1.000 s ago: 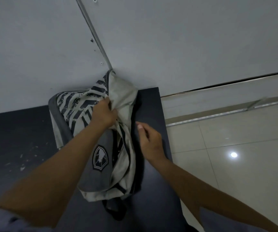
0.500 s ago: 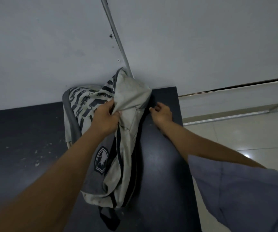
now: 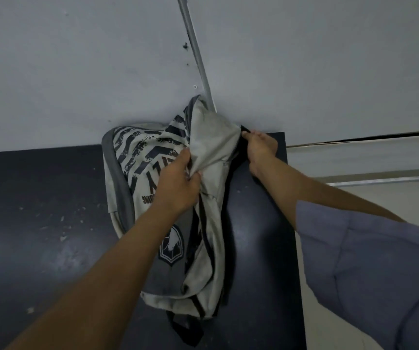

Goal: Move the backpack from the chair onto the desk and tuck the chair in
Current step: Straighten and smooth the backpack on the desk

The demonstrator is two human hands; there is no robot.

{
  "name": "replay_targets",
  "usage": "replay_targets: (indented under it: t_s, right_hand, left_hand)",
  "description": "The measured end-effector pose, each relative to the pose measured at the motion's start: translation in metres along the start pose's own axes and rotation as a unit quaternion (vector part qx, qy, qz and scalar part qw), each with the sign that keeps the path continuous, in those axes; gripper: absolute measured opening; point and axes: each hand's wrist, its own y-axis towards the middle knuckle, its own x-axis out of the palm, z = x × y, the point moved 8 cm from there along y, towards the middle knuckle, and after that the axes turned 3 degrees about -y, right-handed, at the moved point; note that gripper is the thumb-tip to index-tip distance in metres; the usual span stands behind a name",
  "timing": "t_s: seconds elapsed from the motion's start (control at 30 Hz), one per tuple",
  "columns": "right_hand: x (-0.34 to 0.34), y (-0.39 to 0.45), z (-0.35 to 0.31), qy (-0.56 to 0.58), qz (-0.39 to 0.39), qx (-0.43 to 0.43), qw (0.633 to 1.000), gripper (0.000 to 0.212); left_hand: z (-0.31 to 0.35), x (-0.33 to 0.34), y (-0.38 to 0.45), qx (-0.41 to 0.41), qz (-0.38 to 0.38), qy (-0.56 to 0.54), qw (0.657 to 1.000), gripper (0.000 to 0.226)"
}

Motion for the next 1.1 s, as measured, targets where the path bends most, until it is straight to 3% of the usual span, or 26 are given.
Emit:
replay_targets:
  t_s: [0.2, 0.3, 0.43, 0.7, 0.87, 1.1]
  right_hand:
    - [0.006, 0.012, -0.009, -0.007, -0.016, 0.003, 1.000, 0.016]
    - [0.006, 0.013, -0.010, -0.040, -0.033, -0.005, 0.999, 0.008]
    - [0.003, 0.005, -0.018, -0.124, -0.068, -0.017, 0.990, 0.024]
    - [-0.017, -0.048, -0.014, -0.201, -0.090, -0.045, 0.974, 0.039]
    - [-0.036, -0.103, -0.002, -0.250, -0.045, -0.145, 0.956, 0.036]
    - [-0.054, -0.203, 0.038, -0.325, 0.036, -0.305, 0.894, 0.037]
  left_hand:
    - [0.000, 0.026, 0.003, -0.025, -0.031, 0.087, 0.995, 0.072]
    - [0.004, 0.029, -0.001, -0.024, -0.011, 0.122, 0.992, 0.089]
    - [0.010, 0.031, -0.005, -0.047, -0.008, 0.137, 0.989, 0.102]
    - [0.024, 0.019, -0.024, -0.016, -0.036, 0.177, 0.983, 0.089]
    - [0.007, 0.015, -0.053, 0.006, -0.047, 0.174, 0.984, 0.076]
    - [-0.059, -0.017, -0.113, 0.003, -0.017, 0.141, 0.990, 0.054]
